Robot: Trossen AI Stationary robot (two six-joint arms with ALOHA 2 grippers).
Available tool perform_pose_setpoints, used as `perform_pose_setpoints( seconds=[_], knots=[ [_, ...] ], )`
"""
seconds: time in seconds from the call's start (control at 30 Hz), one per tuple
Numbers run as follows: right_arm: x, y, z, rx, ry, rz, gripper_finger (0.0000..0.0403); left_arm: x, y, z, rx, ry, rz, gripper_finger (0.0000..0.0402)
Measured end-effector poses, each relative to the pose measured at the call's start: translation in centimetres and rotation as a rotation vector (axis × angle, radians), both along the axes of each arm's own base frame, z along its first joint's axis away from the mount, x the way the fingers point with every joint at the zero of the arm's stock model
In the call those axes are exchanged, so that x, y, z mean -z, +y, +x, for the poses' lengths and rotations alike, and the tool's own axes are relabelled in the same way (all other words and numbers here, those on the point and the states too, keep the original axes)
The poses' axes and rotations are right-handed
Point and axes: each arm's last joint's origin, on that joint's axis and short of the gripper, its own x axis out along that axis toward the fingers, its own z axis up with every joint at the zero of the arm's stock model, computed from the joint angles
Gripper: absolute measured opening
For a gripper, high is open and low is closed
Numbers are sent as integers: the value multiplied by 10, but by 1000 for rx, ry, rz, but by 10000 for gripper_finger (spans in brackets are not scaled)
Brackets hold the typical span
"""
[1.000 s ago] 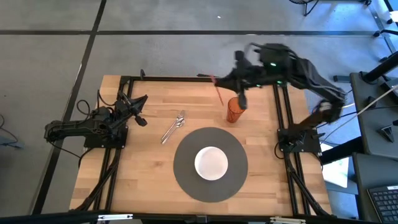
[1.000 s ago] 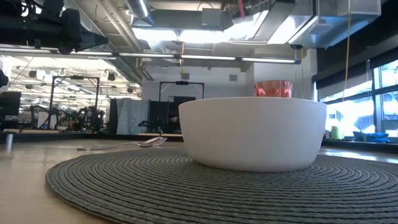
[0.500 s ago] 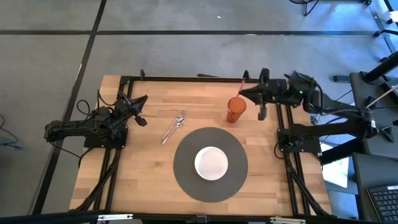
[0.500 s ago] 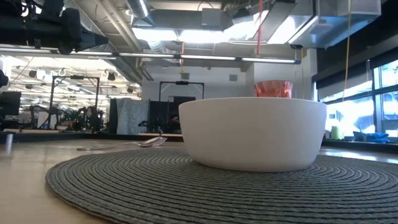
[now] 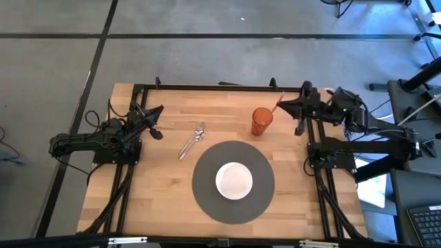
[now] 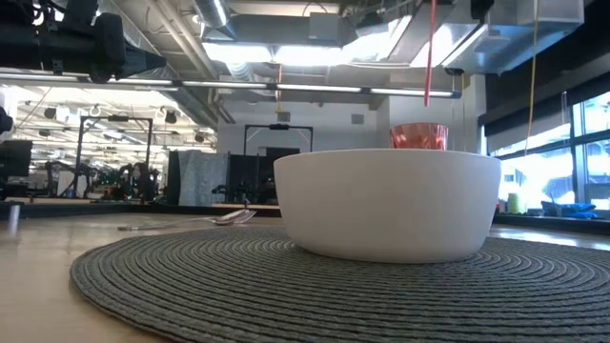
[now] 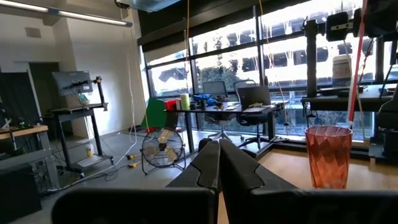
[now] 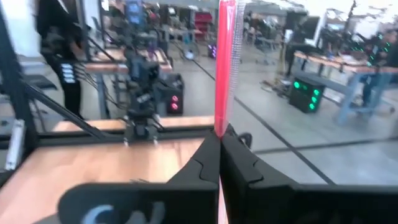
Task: Pick & Place Utensil
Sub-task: Put the red straw into the orange glass
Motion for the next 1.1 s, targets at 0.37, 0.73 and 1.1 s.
perform_pose_setpoints(
  seconds=[0.37, 0.73, 1.1],
  knots=[
    [19, -10, 22, 140, 62, 15, 0, 1, 0, 0, -1, 7, -1, 2],
    [34, -11, 27, 140, 91, 13, 0, 1, 0, 0, -1, 7, -1, 3],
    [67, -13, 32, 142, 108, 19, 0, 1, 0, 0, -2, 7, -1, 5]
  ],
)
